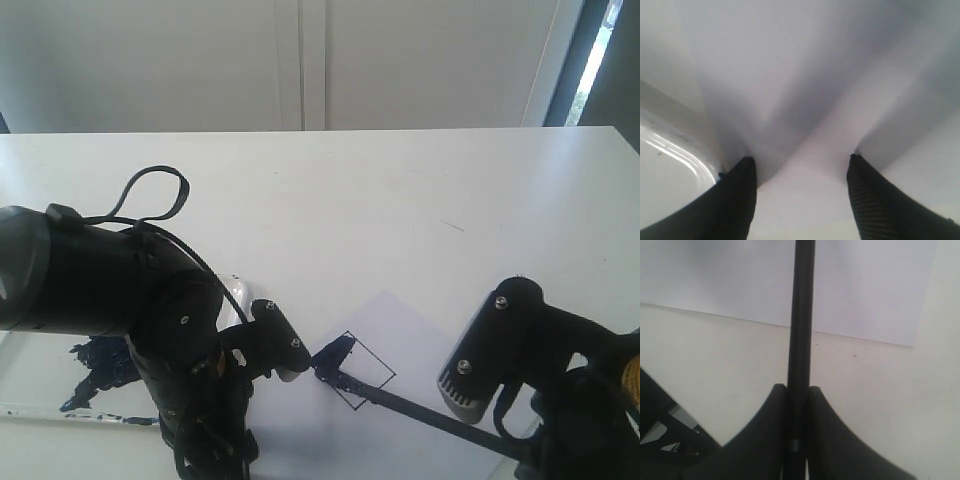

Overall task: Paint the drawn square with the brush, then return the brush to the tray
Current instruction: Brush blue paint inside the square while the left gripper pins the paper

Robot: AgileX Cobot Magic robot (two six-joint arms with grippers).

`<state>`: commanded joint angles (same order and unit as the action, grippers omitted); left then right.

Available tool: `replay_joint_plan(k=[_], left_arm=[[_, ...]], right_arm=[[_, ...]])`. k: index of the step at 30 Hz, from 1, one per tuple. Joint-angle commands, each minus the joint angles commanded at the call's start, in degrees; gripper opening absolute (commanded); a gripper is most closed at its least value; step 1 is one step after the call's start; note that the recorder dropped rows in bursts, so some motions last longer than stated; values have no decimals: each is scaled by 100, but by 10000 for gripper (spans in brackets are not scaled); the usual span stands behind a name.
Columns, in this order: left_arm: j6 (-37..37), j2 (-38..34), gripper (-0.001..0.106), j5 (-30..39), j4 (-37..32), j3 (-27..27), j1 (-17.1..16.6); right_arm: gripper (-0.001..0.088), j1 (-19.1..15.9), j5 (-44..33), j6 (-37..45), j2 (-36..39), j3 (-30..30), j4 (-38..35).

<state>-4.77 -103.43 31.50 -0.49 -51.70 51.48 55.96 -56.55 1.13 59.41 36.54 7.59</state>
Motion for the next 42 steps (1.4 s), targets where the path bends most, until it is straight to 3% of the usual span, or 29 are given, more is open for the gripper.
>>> replay_joint_plan(k=[6,12,26,42], left_arm=[[0,0,600,0,0,0,0],[0,0,600,0,0,0,0],[0,0,600,0,0,0,0],[0,0,600,0,0,0,0]], right_arm=[[0,0,-23,-31,0,0,161],[0,0,-211,-775,0,0,886],[0,0,-211,-775,0,0,897],[0,0,-271,114,0,11,-260]])
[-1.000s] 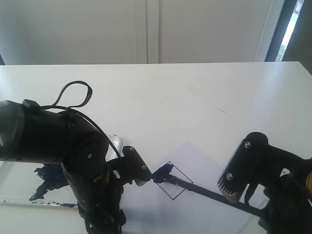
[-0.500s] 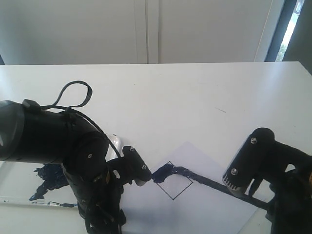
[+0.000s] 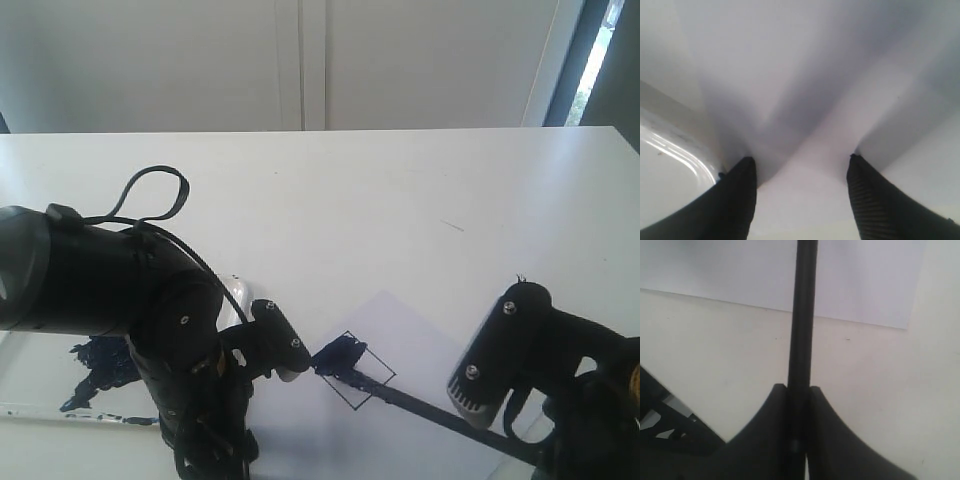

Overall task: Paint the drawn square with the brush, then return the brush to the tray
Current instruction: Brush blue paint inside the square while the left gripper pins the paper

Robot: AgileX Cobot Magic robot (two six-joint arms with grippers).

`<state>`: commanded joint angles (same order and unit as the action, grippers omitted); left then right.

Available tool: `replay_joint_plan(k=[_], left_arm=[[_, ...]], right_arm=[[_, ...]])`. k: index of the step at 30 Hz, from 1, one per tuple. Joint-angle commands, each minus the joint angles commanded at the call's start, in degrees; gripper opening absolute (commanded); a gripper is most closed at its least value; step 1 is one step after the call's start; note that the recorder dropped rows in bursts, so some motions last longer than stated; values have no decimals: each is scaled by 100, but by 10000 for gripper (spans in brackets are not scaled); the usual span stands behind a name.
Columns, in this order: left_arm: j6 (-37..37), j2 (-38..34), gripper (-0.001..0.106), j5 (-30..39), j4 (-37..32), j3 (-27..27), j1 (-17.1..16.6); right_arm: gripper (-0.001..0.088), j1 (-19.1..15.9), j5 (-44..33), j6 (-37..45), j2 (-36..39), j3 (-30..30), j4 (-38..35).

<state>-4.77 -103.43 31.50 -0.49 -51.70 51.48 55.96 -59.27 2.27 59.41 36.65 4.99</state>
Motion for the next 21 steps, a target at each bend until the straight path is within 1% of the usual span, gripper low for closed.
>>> replay_joint_plan(k=[6,14,21], left_arm=[[0,0,600,0,0,0,0],[0,0,600,0,0,0,0],[0,0,600,0,0,0,0]], right_arm=[[0,0,-36,35,0,0,-27],[0,0,-194,-608,0,0,780],[0,0,-294,-752,0,0,921]])
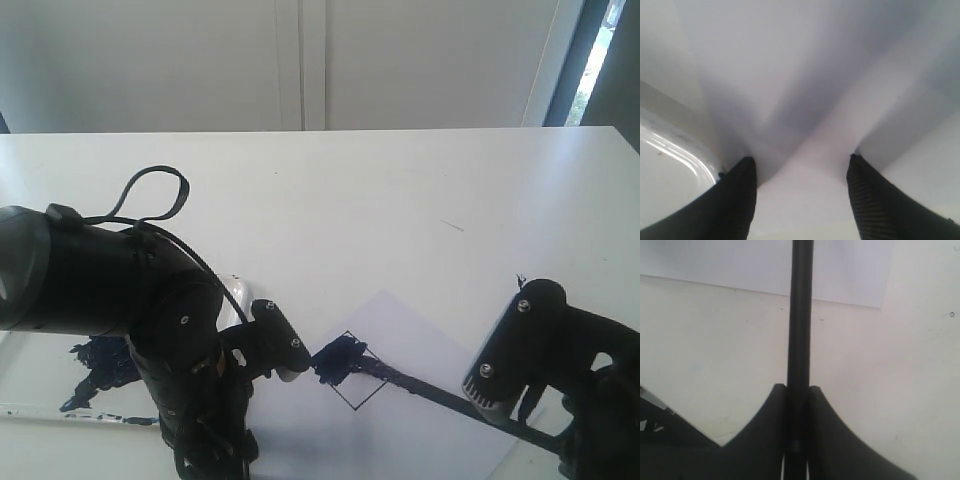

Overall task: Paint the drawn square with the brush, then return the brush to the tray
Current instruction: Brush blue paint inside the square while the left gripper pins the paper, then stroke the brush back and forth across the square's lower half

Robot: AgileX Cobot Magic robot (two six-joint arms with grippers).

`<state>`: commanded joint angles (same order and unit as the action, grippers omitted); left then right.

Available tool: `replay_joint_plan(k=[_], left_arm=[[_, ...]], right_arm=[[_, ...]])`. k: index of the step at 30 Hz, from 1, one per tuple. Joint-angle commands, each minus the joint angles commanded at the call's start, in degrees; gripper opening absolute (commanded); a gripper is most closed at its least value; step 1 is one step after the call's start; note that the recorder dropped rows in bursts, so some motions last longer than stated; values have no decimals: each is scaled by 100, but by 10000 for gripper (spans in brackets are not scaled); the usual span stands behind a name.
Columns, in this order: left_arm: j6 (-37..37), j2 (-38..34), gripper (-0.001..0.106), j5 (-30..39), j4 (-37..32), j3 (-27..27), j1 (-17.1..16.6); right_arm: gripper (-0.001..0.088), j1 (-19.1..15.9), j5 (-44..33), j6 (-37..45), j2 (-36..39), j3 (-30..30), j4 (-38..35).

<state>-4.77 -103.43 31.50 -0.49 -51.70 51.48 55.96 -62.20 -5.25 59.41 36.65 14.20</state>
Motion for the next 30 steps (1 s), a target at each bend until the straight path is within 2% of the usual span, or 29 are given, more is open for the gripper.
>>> replay_joint_plan(k=[15,30], left_arm=[[0,0,600,0,0,0,0],[23,0,600,-2,0,0,0]], right_arm=[[0,0,11,-125,0,0,137],[0,0,-50,400,0,0,-584]])
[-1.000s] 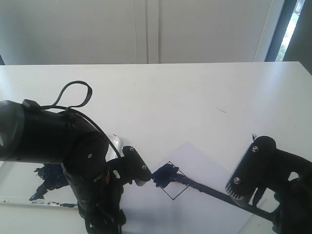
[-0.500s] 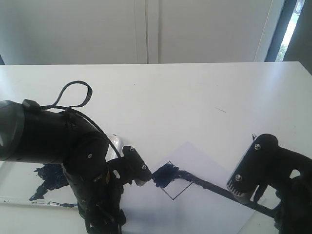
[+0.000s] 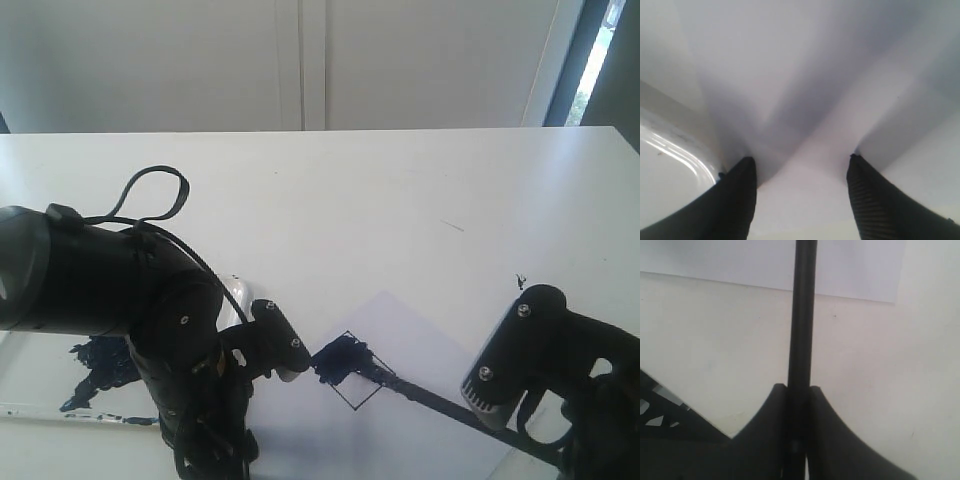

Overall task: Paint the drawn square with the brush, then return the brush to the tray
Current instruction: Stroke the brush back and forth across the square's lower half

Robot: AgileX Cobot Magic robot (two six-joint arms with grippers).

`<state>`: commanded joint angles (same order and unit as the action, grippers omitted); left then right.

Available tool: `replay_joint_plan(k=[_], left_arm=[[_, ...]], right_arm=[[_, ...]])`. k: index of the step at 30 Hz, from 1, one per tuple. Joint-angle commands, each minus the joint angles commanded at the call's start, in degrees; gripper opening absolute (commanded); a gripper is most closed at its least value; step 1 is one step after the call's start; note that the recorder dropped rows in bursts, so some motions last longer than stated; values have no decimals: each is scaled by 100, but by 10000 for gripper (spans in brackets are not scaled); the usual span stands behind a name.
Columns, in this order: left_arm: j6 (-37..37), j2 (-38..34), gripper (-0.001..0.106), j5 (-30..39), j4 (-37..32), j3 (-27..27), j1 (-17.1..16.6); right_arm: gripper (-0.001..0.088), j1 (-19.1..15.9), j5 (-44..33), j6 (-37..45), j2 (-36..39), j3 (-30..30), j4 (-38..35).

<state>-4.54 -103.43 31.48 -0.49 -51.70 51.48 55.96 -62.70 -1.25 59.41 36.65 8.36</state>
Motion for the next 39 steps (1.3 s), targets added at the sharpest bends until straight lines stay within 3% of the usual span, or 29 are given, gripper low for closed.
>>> replay_joint_plan(k=[23,31,39], left_arm=[[0,0,600,0,0,0,0],[0,0,600,0,0,0,0],[0,0,600,0,0,0,0]], right_arm=[[0,0,-36,260,0,0,-338],[0,0,-286,-363,0,0,533],[0,0,-291,-392,0,0,585]])
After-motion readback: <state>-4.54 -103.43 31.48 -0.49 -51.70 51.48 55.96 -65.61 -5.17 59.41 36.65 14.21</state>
